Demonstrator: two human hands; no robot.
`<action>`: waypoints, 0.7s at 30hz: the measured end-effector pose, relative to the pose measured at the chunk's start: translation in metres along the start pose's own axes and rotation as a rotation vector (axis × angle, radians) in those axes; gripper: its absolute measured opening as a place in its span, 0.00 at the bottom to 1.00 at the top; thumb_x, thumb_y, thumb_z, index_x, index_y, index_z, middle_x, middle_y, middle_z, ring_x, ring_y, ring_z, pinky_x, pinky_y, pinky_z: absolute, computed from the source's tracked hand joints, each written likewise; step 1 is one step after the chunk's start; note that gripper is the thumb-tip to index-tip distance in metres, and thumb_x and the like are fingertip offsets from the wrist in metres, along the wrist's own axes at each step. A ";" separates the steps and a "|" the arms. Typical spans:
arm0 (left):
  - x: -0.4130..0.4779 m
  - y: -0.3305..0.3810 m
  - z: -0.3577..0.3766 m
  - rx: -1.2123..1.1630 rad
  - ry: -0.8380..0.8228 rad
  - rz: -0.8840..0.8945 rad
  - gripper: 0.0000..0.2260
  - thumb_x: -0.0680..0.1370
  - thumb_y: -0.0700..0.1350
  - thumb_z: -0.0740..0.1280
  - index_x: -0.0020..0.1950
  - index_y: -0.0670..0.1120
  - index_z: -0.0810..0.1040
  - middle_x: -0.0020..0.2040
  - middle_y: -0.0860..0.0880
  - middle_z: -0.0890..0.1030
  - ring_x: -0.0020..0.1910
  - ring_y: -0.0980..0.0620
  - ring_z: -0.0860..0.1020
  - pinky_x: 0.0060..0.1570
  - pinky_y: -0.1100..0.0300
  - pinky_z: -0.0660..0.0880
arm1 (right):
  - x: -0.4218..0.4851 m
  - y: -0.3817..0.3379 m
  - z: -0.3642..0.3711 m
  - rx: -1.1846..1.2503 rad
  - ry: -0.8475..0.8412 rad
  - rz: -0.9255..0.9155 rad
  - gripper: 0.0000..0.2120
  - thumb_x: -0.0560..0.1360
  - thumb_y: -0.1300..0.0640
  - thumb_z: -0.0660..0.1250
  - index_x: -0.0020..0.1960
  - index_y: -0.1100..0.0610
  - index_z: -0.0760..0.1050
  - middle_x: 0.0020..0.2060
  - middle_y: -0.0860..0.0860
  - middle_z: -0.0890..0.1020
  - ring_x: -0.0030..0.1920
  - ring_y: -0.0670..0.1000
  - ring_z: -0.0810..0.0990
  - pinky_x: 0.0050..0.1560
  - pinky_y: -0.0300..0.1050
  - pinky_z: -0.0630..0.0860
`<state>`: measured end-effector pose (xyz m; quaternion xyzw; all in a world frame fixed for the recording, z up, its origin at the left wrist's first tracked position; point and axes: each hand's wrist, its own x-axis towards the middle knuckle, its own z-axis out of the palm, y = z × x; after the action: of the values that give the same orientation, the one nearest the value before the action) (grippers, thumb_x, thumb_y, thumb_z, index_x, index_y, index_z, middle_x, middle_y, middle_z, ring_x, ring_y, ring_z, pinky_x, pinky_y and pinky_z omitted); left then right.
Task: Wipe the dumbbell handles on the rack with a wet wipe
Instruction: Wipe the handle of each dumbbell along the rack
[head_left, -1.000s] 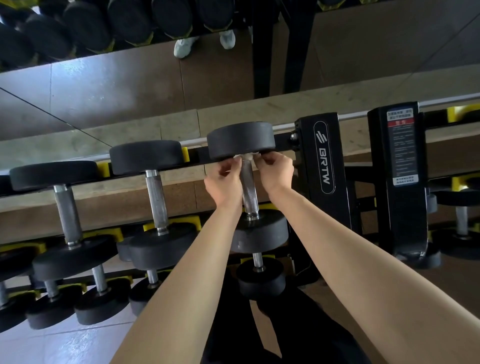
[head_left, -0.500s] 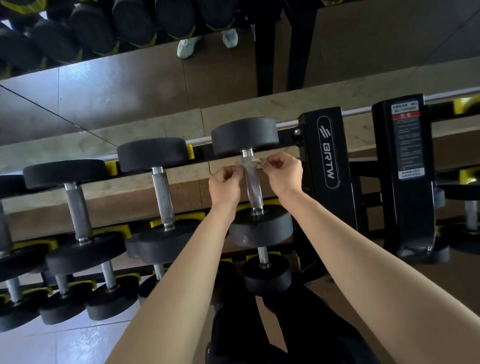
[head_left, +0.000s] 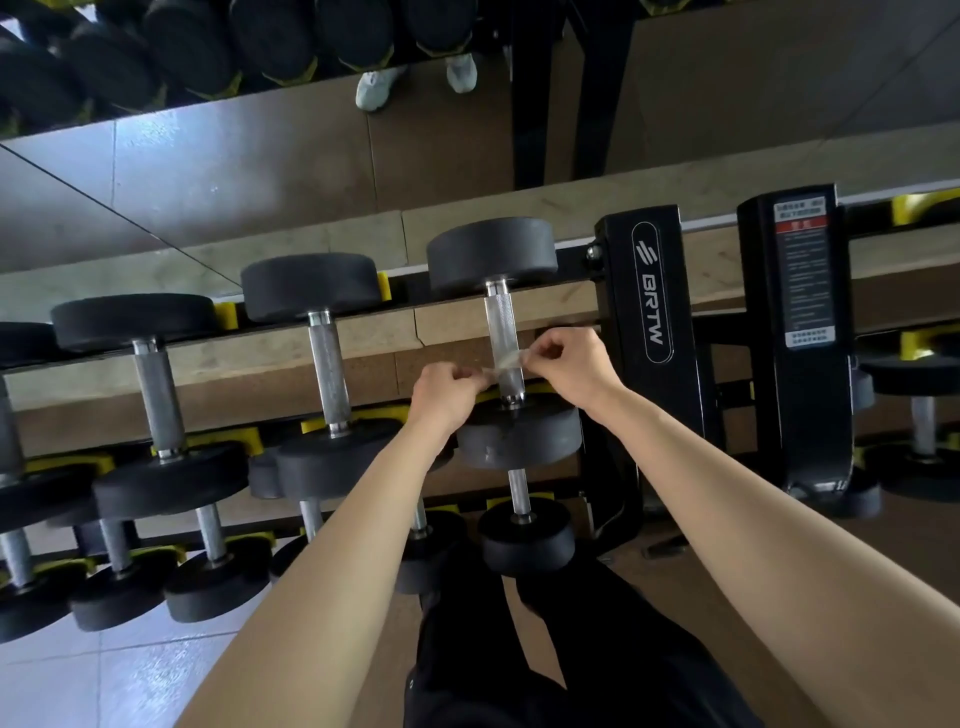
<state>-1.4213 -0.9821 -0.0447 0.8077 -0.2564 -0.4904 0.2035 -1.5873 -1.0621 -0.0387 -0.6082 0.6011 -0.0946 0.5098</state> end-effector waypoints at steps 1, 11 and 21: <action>0.000 -0.004 -0.001 0.070 0.007 -0.024 0.14 0.78 0.54 0.72 0.56 0.46 0.79 0.52 0.50 0.80 0.50 0.50 0.78 0.47 0.55 0.75 | -0.003 -0.001 -0.001 -0.013 -0.044 0.005 0.05 0.73 0.54 0.77 0.43 0.55 0.84 0.40 0.48 0.83 0.42 0.45 0.80 0.40 0.37 0.73; -0.012 -0.003 0.002 0.097 -0.097 -0.010 0.09 0.72 0.53 0.78 0.45 0.48 0.85 0.47 0.50 0.85 0.49 0.49 0.82 0.54 0.48 0.81 | -0.011 0.017 -0.017 -0.164 -0.116 0.207 0.06 0.68 0.51 0.80 0.36 0.50 0.85 0.43 0.49 0.85 0.49 0.51 0.83 0.48 0.46 0.80; -0.003 -0.006 -0.004 0.206 -0.005 -0.092 0.12 0.76 0.52 0.75 0.46 0.46 0.77 0.46 0.47 0.83 0.46 0.47 0.82 0.51 0.49 0.83 | -0.021 -0.002 0.003 -0.174 -0.158 0.145 0.07 0.69 0.49 0.80 0.38 0.51 0.85 0.41 0.48 0.84 0.47 0.49 0.82 0.45 0.46 0.79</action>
<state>-1.4178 -0.9752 -0.0441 0.8339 -0.2687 -0.4724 0.0963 -1.5892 -1.0443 -0.0278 -0.6105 0.6075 0.0433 0.5064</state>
